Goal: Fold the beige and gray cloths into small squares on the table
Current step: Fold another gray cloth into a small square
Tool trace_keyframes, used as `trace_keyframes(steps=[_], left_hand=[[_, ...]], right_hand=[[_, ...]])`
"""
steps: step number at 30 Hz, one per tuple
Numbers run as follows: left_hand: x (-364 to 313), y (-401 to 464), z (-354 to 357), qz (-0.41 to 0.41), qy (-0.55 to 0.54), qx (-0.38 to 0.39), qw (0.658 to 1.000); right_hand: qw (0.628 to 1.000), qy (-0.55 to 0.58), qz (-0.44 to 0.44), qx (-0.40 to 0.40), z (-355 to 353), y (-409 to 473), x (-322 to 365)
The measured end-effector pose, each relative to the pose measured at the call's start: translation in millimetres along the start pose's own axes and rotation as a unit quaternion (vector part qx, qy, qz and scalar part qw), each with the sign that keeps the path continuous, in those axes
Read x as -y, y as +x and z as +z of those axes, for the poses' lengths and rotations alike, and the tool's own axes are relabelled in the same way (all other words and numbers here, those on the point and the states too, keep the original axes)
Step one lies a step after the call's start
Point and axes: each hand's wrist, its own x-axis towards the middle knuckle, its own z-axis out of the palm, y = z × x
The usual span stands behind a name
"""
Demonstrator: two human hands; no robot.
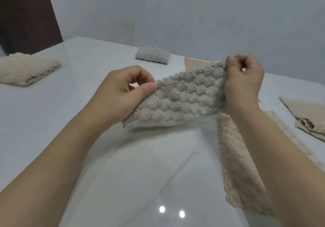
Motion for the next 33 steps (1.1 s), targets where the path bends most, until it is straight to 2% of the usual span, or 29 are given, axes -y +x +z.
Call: trace_keyframes(steps=[1, 3, 5, 6, 7, 8, 9, 10, 11, 12, 15, 17, 19, 20, 22, 24, 26, 28, 33], left_hand=[[-6, 0, -1, -0.017, -0.097, 0.017, 0.995], [-16, -1, -3, -0.074, -0.263, 0.062, 0.96], [-16, 0, -9, -0.143, -0.321, 0.095, 0.931], [-12, 1, -11, -0.173, -0.298, 0.096, 0.934], [-4, 2, -12, -0.196, -0.227, 0.092, 0.949], [8, 5, -13, -0.212, -0.094, 0.085, 0.969], [20, 7, -13, -0.216, 0.083, 0.083, 0.969], [31, 9, -13, -0.208, 0.251, 0.089, 0.941], [40, 10, -12, -0.2, 0.368, 0.102, 0.902], [47, 11, -11, -0.201, 0.422, 0.109, 0.877], [51, 10, -14, -0.199, 0.459, 0.043, 0.865], [45, 10, -14, -0.154, 0.458, -0.026, 0.875], [34, 5, 1, -0.085, 0.405, -0.062, 0.908], [29, -1, 14, -0.057, 0.37, -0.059, 0.925], [25, -16, 45, -0.018, 0.36, -0.012, 0.933], [31, -30, 68, -0.015, 0.423, 0.063, 0.904], [33, -34, 74, -0.057, 0.466, 0.135, 0.873], [36, -35, 71, -0.093, 0.48, 0.164, 0.857], [35, -41, 59, -0.145, 0.482, 0.198, 0.841]], right_hand=[[1.0, -0.016, -0.017, 0.005, -1, 5, 5], [0.996, -0.07, -0.045, 0.045, 4, 12, 11], [0.979, -0.158, -0.046, 0.116, 15, 17, 7], [0.965, -0.21, -0.041, 0.153, 23, 17, 2], [0.946, -0.261, -0.035, 0.189, 31, 16, -4], [0.925, -0.305, -0.024, 0.223, 38, 13, -12], [0.903, -0.346, -0.011, 0.255, 43, 9, -20], [0.876, -0.391, -0.003, 0.282, 47, 4, -26], [0.849, -0.435, -0.007, 0.3, 51, -1, -31], [0.831, -0.465, -0.022, 0.305, 53, -6, -33], [0.838, -0.434, -0.128, 0.305, 58, -24, -28], [0.802, -0.425, -0.172, 0.383, 58, -36, -29], [0.751, -0.435, -0.143, 0.475, 58, -46, -40], [0.742, -0.433, -0.119, 0.498, 58, -47, -46], [0.749, -0.421, -0.097, 0.501, 58, -45, -56], [0.751, -0.42, -0.097, 0.5, 58, -44, -60], [0.751, -0.419, -0.099, 0.5, 58, -42, -62], [0.754, -0.417, -0.1, 0.498, 58, -41, -63], [0.758, -0.415, -0.096, 0.494, 54, -34, -67]])
